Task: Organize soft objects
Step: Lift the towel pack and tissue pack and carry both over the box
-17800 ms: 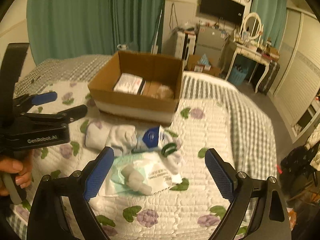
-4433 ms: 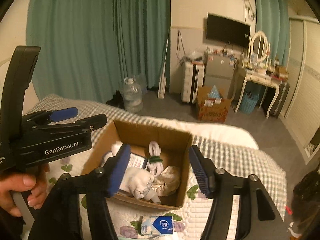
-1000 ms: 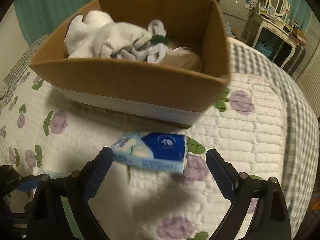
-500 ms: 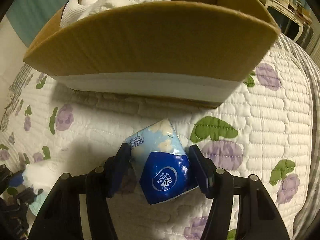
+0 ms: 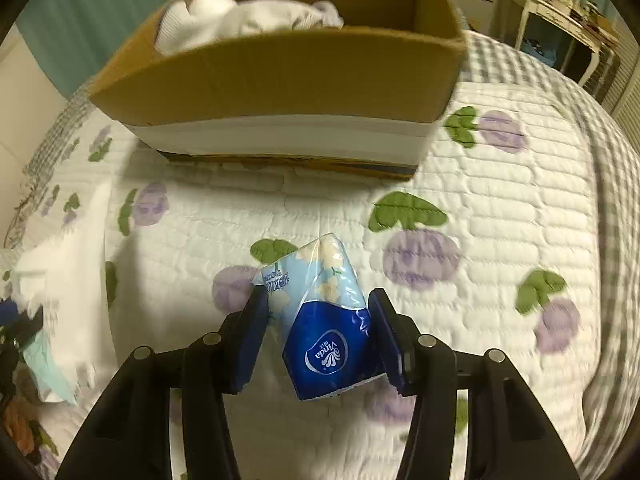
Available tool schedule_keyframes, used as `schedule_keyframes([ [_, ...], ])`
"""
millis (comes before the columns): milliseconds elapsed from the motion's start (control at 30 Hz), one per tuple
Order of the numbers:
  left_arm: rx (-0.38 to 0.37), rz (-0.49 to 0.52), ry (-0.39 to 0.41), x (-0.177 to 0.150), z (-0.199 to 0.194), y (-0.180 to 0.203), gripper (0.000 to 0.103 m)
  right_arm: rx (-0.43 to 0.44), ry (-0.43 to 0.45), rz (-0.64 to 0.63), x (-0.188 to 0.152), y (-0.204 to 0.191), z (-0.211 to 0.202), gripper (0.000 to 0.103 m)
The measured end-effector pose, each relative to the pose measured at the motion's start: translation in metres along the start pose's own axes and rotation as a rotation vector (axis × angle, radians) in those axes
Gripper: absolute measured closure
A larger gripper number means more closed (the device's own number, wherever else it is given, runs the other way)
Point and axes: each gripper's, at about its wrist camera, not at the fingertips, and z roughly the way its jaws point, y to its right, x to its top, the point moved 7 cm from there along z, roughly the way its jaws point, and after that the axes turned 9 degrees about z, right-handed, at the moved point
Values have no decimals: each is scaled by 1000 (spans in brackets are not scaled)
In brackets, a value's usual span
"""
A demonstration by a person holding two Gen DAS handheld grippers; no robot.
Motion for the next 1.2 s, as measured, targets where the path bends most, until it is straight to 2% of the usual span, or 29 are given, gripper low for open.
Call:
schedule_keyframes([
  [200, -16, -17, 79, 15, -27, 12, 79, -3, 89, 20, -15, 5, -49, 53],
  [533, -22, -6, 240, 44, -90, 30, 79, -48, 316, 19, -23, 2, -165, 53],
  [900, 7, -5, 422, 79, -157, 27, 79, -49, 547, -3, -22, -29, -275, 53],
  [1200, 29, -4, 505, 107, -183, 20, 79, -41, 677, -41, -15, -59, -336, 53],
])
